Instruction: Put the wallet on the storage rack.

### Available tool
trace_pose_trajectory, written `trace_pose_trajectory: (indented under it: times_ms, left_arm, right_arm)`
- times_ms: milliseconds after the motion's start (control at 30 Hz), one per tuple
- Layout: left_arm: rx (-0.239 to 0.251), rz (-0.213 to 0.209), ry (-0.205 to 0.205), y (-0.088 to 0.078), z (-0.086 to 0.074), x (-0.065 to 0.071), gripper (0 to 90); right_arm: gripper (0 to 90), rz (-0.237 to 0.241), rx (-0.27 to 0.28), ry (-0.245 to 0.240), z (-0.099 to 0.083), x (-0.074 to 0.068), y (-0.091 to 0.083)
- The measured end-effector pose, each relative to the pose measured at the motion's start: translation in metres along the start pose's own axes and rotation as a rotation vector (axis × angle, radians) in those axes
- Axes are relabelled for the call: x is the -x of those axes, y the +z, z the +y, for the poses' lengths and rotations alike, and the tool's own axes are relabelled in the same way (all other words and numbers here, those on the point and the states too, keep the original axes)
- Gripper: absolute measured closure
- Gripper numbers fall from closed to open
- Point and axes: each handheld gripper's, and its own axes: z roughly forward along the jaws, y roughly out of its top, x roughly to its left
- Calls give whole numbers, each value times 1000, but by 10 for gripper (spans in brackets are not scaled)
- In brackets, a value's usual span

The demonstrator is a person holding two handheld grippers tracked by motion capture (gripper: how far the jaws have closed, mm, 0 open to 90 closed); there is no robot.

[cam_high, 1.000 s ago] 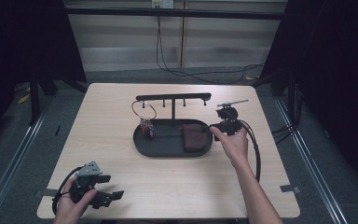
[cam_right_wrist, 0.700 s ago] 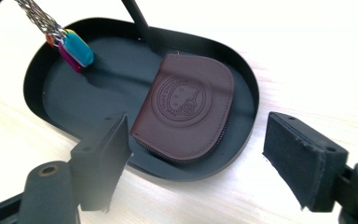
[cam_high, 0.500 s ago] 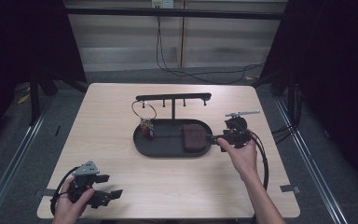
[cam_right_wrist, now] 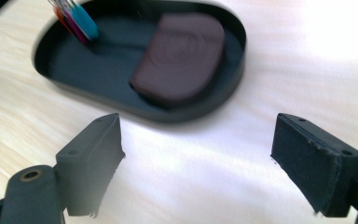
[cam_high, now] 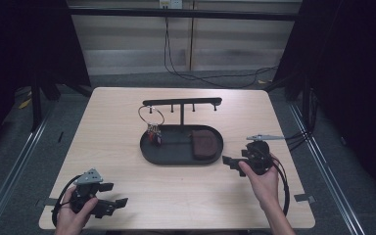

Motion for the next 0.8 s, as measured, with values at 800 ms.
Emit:
trace_pose_trajectory:
  times_ms: [800]
  left_arm:
    - [-2, 5, -5, 0, -1, 6, 171]
  right_arm:
    - [185, -75, 12, 20, -87, 11, -38]
